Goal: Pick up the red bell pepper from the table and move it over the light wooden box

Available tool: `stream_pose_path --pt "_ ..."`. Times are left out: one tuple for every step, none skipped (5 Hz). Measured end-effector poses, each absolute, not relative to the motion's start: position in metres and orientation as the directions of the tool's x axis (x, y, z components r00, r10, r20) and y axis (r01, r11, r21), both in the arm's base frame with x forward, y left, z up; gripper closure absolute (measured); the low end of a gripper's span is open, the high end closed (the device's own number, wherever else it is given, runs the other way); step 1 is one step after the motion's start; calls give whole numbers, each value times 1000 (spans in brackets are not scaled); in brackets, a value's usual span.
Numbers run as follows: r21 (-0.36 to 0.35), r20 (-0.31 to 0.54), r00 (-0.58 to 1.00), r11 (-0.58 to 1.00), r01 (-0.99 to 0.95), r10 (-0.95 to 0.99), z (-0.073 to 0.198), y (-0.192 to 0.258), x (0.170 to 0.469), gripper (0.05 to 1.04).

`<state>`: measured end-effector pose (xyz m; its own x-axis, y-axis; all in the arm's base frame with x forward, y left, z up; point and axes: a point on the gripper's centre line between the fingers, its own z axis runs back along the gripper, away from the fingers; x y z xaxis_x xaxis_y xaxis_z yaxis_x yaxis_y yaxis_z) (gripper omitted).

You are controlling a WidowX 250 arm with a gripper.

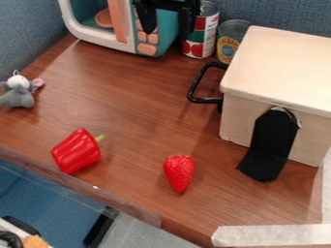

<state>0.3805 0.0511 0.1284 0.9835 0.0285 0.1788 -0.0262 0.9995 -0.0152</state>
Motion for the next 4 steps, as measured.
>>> stream_pose_path --pt "-15 141 990 1000 -22 23 113 51 376 83" --pt "35 125 992 999 30 -34 100 68 339 83" --pt "27 156 985 997 76 -79 108 93 300 83" --pt "5 146 977 988 153 -152 102 107 254 83"
